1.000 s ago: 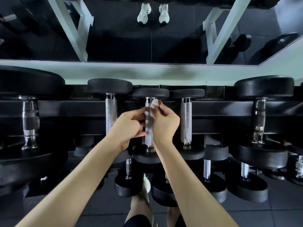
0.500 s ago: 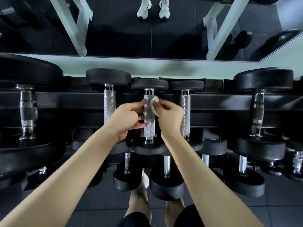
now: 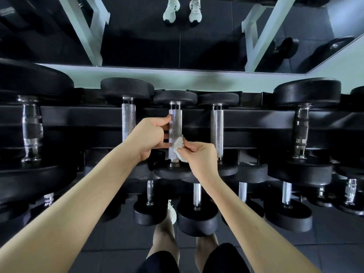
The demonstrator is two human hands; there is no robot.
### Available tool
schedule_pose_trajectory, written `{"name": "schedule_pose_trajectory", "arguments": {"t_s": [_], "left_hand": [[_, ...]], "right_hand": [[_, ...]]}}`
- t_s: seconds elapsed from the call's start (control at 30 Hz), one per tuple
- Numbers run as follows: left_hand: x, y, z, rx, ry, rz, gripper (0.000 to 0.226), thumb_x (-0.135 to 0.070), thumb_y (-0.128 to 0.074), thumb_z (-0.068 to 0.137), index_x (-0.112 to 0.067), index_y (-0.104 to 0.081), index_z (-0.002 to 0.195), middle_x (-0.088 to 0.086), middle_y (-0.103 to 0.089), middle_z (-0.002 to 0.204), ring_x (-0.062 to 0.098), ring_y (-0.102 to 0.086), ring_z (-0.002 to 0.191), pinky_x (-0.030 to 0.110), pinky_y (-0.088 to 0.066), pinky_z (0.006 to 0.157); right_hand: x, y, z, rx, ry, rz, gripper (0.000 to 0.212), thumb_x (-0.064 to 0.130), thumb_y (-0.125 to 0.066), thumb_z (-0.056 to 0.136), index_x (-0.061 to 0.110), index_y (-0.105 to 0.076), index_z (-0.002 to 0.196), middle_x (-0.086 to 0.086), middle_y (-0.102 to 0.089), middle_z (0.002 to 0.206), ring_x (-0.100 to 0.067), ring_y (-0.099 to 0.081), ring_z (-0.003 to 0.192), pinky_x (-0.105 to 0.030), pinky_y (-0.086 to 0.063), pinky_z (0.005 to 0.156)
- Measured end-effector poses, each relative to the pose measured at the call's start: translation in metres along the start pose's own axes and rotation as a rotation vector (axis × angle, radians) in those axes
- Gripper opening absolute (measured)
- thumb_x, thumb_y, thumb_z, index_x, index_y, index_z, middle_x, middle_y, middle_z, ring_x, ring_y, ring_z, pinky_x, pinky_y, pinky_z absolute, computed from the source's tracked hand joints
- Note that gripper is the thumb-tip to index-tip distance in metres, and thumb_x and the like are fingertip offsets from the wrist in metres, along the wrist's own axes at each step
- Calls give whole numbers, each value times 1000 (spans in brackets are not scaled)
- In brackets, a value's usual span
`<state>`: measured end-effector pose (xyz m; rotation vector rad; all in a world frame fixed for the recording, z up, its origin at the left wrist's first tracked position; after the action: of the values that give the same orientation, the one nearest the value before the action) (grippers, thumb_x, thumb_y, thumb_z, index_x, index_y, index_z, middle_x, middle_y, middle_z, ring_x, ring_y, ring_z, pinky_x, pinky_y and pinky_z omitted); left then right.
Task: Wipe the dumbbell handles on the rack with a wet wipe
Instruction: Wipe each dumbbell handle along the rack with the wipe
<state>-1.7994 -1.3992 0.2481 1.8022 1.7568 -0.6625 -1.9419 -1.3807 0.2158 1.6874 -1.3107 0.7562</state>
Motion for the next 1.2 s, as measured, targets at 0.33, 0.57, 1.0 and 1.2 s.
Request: {"name": "schedule_pose_trajectory", "arguments": {"t_s": [0.33, 0.57, 1.0, 1.2], "left_hand": [[-13, 20, -7, 19, -4, 160, 70, 24, -23, 80, -13, -52, 132, 9, -54, 122, 24, -57, 106, 32, -53, 80], [-20, 63, -28, -106, -106, -27, 54, 20, -32, 86, -14, -62, 114, 9, -59, 116, 21, -60, 105, 39, -54, 86], [11, 25, -9, -250, -222, 3, 24, -21, -71, 82, -13, -69, 105, 3, -70, 91, 18, -67, 90, 31, -52, 86], [11, 19, -4, -393, -267, 128, 34, -34, -73, 79, -14, -67, 106, -3, -65, 93, 10, -62, 81, 16, -46, 68]], "right_hand": [[43, 7, -14, 114, 214, -320, 37, 15, -65, 86, 12, -58, 50, -11, -46, 46, -9, -34, 47, -26, -30, 52], [117, -58, -13, 263, 1094, -947, 30, -7, -66, 76, 7, -72, 102, -7, -72, 107, -24, -65, 107, -33, -38, 106], [109, -40, -14, 86, 1261, -1049, 13, 24, -69, 82, 13, -74, 88, 0, -73, 103, -18, -68, 102, -40, -45, 101], [101, 6, -11, -207, 857, -828, 4, 23, -74, 78, 20, -72, 76, 8, -69, 74, -17, -61, 66, -24, -42, 60]]}}
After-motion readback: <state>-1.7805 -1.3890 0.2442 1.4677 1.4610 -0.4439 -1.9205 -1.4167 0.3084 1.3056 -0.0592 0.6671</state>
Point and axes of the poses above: each hand's wrist, its own z-axis towards the middle knuckle, its own y-axis out of the back of the hand, x = y × z, the point moved 10 cm from there along z, towards the middle knuckle
